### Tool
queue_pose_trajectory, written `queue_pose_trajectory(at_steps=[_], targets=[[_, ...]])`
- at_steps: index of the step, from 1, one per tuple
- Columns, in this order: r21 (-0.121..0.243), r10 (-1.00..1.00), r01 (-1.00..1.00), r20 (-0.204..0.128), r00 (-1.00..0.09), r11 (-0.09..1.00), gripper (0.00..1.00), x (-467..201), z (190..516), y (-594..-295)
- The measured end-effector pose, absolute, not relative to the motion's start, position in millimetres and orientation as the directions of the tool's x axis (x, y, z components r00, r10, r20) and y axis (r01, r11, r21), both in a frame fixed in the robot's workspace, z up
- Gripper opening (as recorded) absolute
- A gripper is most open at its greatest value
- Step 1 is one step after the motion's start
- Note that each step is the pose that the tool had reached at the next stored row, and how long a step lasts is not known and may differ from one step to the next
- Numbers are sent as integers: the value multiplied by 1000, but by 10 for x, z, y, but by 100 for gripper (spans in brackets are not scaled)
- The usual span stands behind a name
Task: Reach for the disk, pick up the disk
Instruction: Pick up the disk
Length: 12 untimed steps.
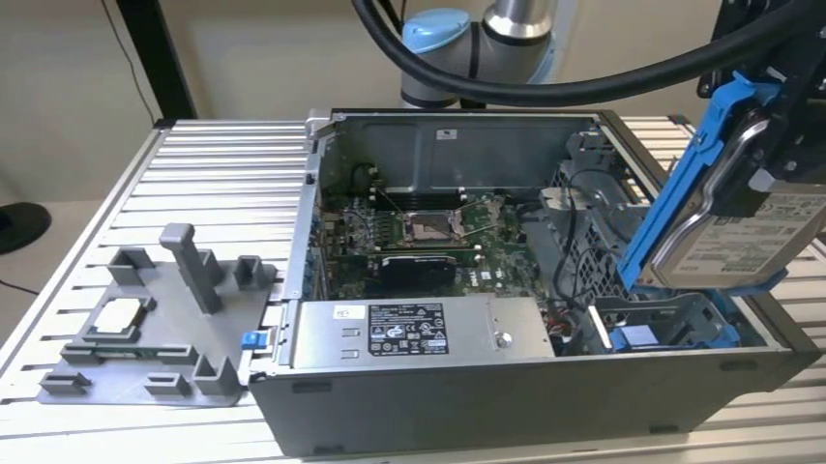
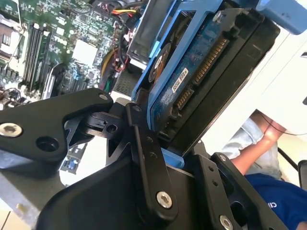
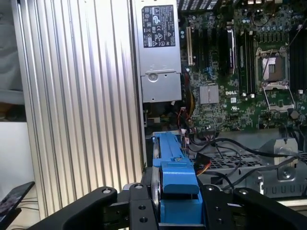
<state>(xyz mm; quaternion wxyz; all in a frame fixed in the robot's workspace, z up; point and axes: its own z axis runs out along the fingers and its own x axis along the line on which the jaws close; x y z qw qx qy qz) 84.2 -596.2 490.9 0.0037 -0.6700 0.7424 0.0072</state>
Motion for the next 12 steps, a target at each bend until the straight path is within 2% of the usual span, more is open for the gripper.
queue_pose_trajectory(at_steps=[12], targets=[[6,-995,-995,-15,-102,102,0,842,4908,-5954]])
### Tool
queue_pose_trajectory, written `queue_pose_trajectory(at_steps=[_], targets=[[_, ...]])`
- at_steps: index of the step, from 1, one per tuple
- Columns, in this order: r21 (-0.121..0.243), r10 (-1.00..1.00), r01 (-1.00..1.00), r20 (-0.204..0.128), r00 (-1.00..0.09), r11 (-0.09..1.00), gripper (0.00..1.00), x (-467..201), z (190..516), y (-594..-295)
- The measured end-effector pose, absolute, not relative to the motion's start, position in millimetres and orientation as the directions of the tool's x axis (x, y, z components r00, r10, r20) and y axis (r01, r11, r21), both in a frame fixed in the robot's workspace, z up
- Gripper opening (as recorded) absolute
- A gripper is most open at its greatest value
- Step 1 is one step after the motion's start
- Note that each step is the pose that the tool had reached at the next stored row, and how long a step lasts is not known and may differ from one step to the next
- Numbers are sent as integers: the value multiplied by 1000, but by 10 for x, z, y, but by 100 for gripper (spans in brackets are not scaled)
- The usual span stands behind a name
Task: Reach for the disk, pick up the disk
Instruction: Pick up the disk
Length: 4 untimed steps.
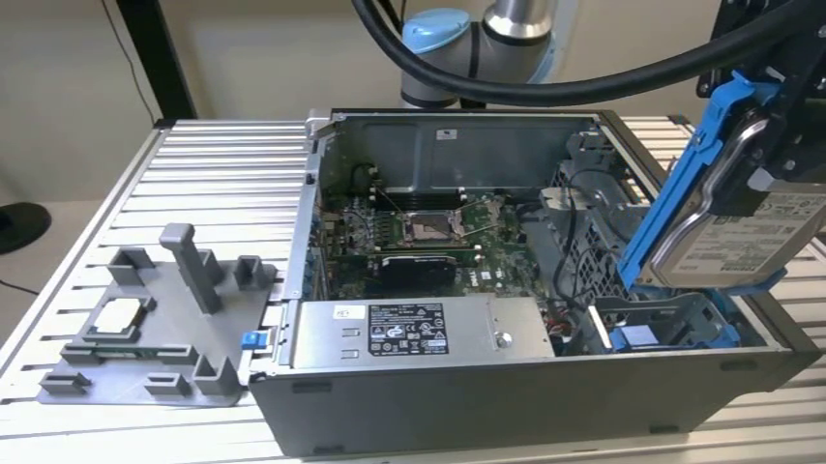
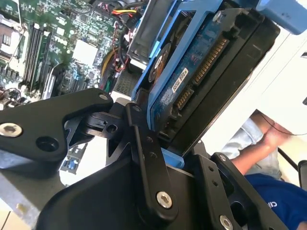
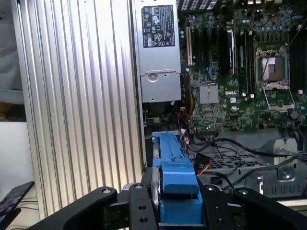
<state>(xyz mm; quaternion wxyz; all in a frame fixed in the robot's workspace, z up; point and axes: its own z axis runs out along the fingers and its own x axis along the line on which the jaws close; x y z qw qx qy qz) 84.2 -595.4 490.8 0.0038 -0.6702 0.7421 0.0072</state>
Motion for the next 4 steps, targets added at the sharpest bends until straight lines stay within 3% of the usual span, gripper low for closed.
queue_pose_trajectory(at_steps=[4], targets=[[6,-995,-995,-15,-101,101,0,842,4908,-5953]])
